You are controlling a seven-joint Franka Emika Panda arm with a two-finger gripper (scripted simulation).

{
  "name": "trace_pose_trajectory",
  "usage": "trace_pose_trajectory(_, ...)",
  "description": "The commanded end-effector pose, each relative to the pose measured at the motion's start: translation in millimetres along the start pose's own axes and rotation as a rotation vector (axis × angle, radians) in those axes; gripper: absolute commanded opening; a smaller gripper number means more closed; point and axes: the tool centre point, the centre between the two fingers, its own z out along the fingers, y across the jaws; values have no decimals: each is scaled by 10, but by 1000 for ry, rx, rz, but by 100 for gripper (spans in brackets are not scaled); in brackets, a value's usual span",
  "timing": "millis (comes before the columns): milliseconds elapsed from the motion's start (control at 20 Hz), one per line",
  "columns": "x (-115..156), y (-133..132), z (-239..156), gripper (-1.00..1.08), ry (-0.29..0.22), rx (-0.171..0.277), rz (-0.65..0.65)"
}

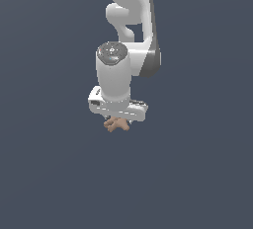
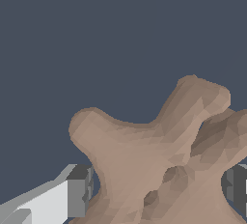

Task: Pick up the object and move it to a goal position.

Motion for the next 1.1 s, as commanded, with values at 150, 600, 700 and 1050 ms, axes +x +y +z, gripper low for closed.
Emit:
trace_pose_trajectory(150, -17, -267, -629, -100, 0, -1, 1)
trace_pose_trajectory(600, -15, -684, -1592, -100, 0, -1, 1)
trace_pose_trajectory(700, -11, -760, -1765, -100, 0, -1, 1)
trace_pose_trajectory(1050, 9, -950, -2181, -100, -1, 0, 0)
